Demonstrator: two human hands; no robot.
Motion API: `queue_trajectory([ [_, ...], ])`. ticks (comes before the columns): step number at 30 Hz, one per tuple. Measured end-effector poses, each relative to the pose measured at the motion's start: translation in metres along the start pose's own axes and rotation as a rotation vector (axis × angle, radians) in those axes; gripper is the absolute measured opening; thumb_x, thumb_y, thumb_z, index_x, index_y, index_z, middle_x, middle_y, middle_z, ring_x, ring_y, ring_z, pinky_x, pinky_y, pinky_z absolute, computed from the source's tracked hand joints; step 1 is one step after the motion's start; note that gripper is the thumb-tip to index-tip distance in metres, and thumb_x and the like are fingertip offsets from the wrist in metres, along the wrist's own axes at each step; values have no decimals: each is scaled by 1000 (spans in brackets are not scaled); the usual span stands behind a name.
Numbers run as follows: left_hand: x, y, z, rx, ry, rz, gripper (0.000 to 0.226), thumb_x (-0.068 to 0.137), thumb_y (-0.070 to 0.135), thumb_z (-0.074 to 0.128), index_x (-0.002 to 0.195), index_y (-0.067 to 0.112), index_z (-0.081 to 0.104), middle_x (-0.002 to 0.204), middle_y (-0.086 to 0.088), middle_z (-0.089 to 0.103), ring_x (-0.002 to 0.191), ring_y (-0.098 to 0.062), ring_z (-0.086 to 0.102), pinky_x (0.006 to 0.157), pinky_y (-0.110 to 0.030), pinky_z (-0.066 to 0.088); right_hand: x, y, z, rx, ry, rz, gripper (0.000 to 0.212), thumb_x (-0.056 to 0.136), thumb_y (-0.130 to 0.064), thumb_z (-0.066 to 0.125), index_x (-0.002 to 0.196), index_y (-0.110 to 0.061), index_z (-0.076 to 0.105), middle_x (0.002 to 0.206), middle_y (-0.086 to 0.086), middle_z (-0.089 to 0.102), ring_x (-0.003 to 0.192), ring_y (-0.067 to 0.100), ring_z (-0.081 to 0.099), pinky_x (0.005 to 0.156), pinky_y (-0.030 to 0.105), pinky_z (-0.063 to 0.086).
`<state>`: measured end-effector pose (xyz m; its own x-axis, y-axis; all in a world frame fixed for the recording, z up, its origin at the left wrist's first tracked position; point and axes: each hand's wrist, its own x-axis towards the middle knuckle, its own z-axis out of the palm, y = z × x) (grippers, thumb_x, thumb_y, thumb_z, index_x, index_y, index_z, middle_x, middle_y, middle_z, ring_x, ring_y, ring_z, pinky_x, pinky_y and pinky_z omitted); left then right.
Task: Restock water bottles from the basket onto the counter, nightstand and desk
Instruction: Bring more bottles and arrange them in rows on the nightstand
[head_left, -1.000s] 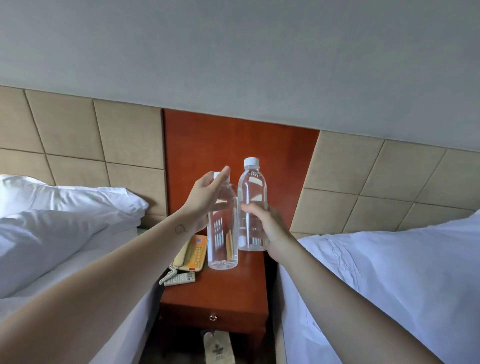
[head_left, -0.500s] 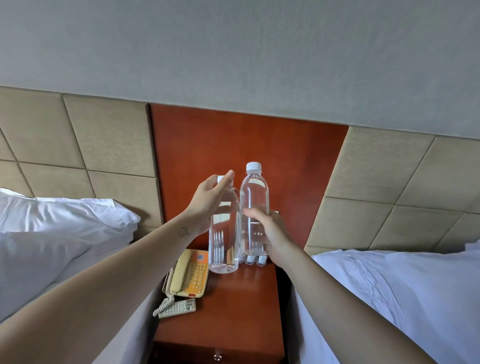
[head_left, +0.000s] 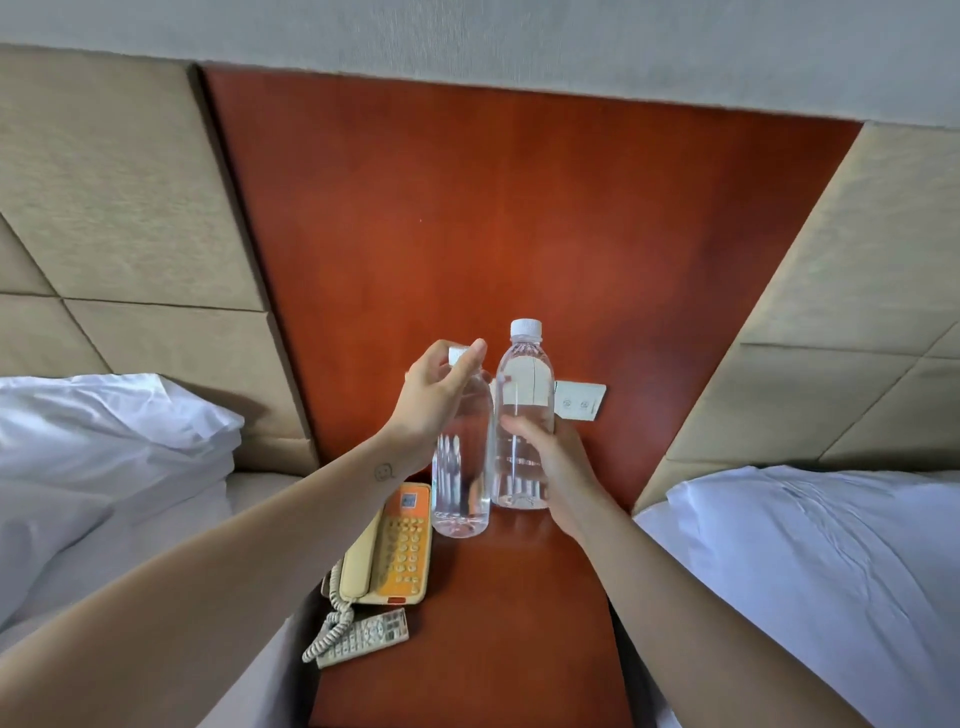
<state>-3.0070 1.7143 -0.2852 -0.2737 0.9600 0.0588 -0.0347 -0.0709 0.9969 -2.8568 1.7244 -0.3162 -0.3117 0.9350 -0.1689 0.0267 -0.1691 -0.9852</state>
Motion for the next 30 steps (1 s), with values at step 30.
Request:
queue_trajectory([
  [30, 21, -395, 6, -21, 73, 323, 33, 89, 44, 63, 95, 13, 56, 82, -9, 64, 72, -18, 59, 69, -39, 52, 121, 383, -31, 20, 80, -339, 43, 69, -31, 77, 109, -23, 64, 96, -9, 75, 89, 5, 71, 67, 11, 53],
])
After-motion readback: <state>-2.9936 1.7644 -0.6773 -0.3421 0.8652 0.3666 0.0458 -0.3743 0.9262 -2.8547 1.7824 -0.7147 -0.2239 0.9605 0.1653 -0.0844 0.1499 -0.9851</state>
